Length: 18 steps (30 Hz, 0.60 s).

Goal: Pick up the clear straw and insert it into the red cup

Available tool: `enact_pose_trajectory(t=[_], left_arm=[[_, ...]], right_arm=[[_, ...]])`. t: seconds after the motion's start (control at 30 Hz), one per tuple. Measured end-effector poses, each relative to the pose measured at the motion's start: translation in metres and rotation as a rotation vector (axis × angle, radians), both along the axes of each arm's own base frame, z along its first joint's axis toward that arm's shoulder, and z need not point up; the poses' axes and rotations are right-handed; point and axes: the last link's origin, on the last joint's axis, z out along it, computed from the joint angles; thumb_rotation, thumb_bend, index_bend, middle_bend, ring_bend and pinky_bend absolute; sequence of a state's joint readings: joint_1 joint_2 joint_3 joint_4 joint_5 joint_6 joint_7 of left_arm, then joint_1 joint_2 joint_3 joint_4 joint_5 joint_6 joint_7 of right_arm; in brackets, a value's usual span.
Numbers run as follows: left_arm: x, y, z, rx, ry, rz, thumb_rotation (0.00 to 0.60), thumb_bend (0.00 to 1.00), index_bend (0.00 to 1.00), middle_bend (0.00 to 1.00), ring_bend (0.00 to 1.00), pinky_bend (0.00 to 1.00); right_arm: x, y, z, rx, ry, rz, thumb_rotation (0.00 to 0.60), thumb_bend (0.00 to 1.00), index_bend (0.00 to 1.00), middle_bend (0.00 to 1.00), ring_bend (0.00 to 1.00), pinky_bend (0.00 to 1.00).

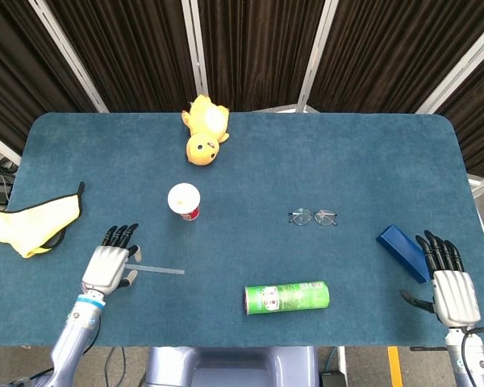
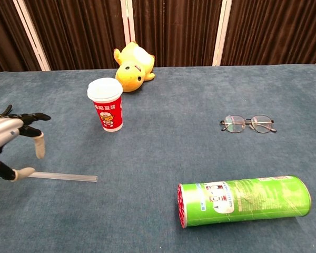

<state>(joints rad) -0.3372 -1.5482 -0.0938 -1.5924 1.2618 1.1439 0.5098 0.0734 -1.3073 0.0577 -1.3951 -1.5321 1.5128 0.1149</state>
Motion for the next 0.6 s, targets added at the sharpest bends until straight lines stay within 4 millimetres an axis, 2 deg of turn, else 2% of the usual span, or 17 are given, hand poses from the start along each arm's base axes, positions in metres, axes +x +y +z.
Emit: enact_pose_trajectory(t=[0.6], left_arm=[[0.014, 0.007, -0.034, -0.045, 0.018, 0.002, 0.600, 0.35, 0.48, 0.00, 0.00, 0.00]], right_arm=[[0.000, 0.000, 0.002, -0.006, -0.009, 0.000, 0.600, 0.03, 0.00, 0.00, 0.00, 0.00]])
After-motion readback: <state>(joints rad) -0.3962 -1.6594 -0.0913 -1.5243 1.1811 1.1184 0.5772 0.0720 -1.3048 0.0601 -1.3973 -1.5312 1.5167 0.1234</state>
